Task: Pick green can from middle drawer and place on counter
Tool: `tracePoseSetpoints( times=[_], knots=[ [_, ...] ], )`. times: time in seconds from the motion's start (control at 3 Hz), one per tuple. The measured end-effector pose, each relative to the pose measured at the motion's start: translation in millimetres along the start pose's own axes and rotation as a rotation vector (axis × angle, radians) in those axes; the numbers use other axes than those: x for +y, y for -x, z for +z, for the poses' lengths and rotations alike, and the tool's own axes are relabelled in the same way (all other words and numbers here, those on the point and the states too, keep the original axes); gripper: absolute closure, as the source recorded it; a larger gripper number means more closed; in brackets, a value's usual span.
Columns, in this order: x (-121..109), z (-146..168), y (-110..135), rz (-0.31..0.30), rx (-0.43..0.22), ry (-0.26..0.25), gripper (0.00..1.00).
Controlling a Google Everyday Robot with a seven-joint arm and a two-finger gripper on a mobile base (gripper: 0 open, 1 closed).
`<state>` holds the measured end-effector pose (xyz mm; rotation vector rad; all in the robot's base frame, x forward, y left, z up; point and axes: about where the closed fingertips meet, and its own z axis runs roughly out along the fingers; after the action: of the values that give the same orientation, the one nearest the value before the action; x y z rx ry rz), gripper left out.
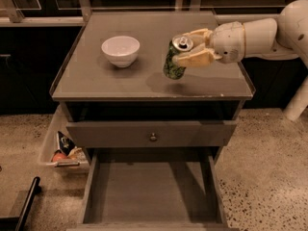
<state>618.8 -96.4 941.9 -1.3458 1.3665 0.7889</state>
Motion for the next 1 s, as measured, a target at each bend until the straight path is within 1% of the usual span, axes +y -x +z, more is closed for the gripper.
tracePoseSetpoints(
  times=[0.33,0.67,1.0],
  knots=[
    [-14,-2,-16,0.054,0.0,-0.043,1.0],
    [-28,-10,-27,0.091,0.024,-0.128,1.0],
    [-42,-16,-35,0.105,0.049,-0.229,1.0]
  ],
)
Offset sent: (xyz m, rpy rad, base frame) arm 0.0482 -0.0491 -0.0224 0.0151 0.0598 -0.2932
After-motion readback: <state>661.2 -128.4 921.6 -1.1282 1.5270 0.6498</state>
